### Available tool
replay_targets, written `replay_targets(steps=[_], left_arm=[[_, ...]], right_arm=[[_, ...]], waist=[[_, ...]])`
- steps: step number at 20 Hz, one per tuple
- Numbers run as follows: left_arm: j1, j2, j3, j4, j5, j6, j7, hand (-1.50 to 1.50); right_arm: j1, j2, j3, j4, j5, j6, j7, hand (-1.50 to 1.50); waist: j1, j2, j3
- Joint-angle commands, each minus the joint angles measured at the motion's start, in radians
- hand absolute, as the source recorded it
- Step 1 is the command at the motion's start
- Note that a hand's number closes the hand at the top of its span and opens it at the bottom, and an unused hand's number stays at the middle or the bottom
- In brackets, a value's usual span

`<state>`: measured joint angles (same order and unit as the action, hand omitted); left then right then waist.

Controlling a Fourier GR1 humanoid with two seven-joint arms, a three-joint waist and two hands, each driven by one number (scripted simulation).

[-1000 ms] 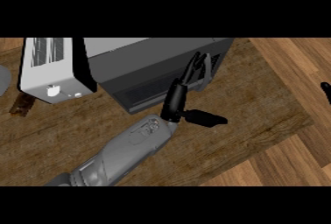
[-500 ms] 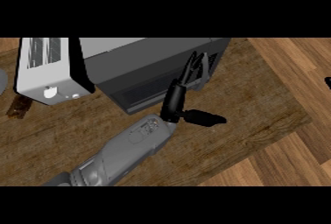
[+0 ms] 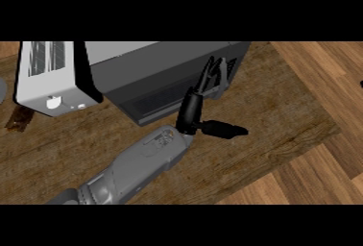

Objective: Pick up the milk, place it into the microwave and close the microwave

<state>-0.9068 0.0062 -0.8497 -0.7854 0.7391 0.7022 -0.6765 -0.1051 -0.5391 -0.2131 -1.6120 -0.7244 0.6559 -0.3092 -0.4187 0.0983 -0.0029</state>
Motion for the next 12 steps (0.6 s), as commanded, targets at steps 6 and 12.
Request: replay_targets(steps=[6,12], left_arm=[[-0.061,-0.006,0.022,0.059,0.058,-0.001,0.007,-1.5],[-0.063,-0.006,0.012,0.068,0.08,-0.001,-0.018,-1.5]], right_arm=[[-0.016,-0.027,0.002,0.005,-0.042,0.025,0.025,-1.5],[-0.014,-0.03,0.007,0.007,-0.06,0.034,0.034,-1.5]], waist=[[-0.012,0.005,0.001],[-0.019,0.005,0.002]])
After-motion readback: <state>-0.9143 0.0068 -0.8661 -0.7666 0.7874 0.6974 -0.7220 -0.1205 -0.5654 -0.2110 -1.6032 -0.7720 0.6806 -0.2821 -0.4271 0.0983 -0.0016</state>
